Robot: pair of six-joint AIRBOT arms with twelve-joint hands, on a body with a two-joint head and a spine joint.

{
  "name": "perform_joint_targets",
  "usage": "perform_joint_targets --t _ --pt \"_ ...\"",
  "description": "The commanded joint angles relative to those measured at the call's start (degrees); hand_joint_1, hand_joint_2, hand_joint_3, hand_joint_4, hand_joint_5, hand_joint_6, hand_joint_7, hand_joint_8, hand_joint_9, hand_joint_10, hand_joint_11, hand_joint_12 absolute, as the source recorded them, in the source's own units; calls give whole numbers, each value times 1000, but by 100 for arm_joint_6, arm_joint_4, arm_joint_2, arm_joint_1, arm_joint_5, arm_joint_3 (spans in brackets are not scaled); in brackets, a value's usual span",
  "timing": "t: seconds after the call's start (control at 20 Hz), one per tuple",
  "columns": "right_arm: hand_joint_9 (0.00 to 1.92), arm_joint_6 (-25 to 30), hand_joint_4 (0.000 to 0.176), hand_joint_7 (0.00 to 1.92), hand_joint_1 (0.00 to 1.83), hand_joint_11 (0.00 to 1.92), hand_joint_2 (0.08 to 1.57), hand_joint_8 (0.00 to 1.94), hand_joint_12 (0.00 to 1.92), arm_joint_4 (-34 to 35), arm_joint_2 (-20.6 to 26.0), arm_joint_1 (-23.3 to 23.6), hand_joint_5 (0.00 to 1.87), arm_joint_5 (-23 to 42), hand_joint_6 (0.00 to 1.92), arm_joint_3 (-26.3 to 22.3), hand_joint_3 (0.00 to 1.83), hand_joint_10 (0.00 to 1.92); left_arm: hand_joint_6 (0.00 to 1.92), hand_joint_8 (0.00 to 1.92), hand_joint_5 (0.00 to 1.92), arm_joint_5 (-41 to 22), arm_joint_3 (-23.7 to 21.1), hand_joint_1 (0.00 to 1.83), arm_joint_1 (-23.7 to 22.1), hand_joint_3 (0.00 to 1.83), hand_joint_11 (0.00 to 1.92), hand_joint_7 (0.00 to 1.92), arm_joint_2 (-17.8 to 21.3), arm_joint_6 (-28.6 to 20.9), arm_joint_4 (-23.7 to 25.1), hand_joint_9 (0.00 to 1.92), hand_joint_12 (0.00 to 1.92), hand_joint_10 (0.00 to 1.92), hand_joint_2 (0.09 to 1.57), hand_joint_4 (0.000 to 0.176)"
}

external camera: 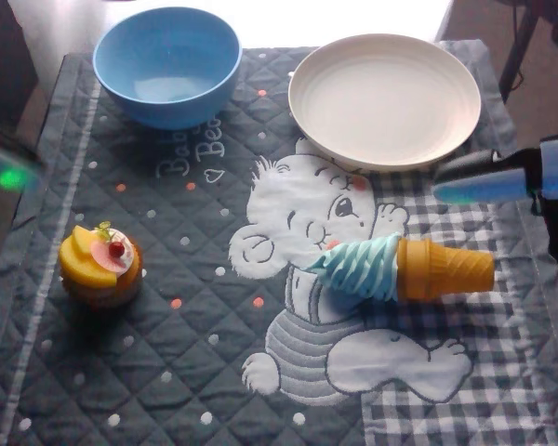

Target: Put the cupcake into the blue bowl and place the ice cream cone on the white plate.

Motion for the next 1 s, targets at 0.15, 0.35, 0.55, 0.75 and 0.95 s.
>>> perform_joint_targets --t 0.15,0.35,0.55,0.75,0.95 --pt "342 30 0 301 788 196 753 0 395 19 13 74 154 348 4 -44 1 0 0 0 433 -198 -14 105 -84 1 463 571 16 -329 -10 630 495 2 885 0" --pt "355 387 0 322 783 294 724 9 152 -226 -34 74 222 -158 9 -33 0 3 0 0 356 119 -73 737 -94 3 412 439 6 -1015 691 467 196 0 792 0" --pt "260 941 0 276 801 217 755 3 108 -547 -274 74 195 -707 3 124 7 2 4 13 377 295 -132 638 62 0 394 496 -12 -1608 1277 500 127 17 813 0" --pt "240 1414 0 225 740 241 752 8 115 -985 -556 74 184 -1234 8 325 5 10 3 3 334 422 -102 739 247 0 426 479 -145 -1996 1727 496 144 10 805 0" --pt "229 1689 0 230 748 227 754 7 104 -1257 -769 74 178 -1602 5 487 5 2 3 4 312 560 36 729 252 0 184 441 -415 -2585 2458 508 848 1 838 0"
